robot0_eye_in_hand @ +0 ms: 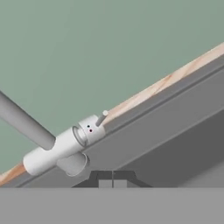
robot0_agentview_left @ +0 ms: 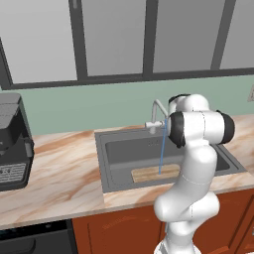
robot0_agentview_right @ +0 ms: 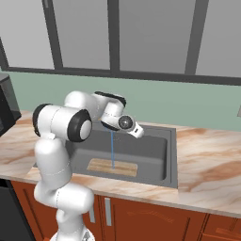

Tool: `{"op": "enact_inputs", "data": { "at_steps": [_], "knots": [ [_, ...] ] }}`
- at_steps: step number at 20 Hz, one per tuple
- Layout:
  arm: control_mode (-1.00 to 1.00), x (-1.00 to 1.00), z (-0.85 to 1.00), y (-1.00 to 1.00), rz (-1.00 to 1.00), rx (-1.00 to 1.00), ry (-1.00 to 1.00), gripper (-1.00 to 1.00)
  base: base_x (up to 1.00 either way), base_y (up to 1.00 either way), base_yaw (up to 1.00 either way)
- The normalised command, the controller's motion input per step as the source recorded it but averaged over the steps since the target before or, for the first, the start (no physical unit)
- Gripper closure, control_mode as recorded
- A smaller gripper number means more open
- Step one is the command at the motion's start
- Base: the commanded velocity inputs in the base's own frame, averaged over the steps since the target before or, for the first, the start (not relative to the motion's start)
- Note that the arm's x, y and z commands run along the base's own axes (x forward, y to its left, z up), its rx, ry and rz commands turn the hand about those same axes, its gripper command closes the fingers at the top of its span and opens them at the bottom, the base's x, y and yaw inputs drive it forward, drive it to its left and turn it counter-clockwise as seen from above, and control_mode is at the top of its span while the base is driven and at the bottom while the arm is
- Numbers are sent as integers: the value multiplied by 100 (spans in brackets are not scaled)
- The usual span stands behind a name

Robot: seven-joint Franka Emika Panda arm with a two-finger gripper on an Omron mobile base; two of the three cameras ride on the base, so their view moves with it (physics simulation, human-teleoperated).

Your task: Turn on the sink faucet with hot water and rinse the cutting board for ten seconds, then turn off the faucet. Push the cutting board to reach the water if necessary.

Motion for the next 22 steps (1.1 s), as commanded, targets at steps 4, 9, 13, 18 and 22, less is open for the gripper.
{"op": "enact_inputs", "data": {
  "at_steps": [4, 9, 13, 18, 22],
  "knots": [
    [-100, 0, 0, 0, 1, 0, 0, 100, 0, 0, 0],
    [-100, 2, 0, -16, 4, 0, 0, 100, 0, 0, 0],
    [-100, 3, 0, -43, 18, 2, 0, 100, 0, 0, 0],
    [-100, 14, -1, -45, 23, 4, 0, 100, 0, 0, 0],
    [-100, 20, -4, -35, 27, 4, 0, 100, 0, 0, 0]
  ]
}}
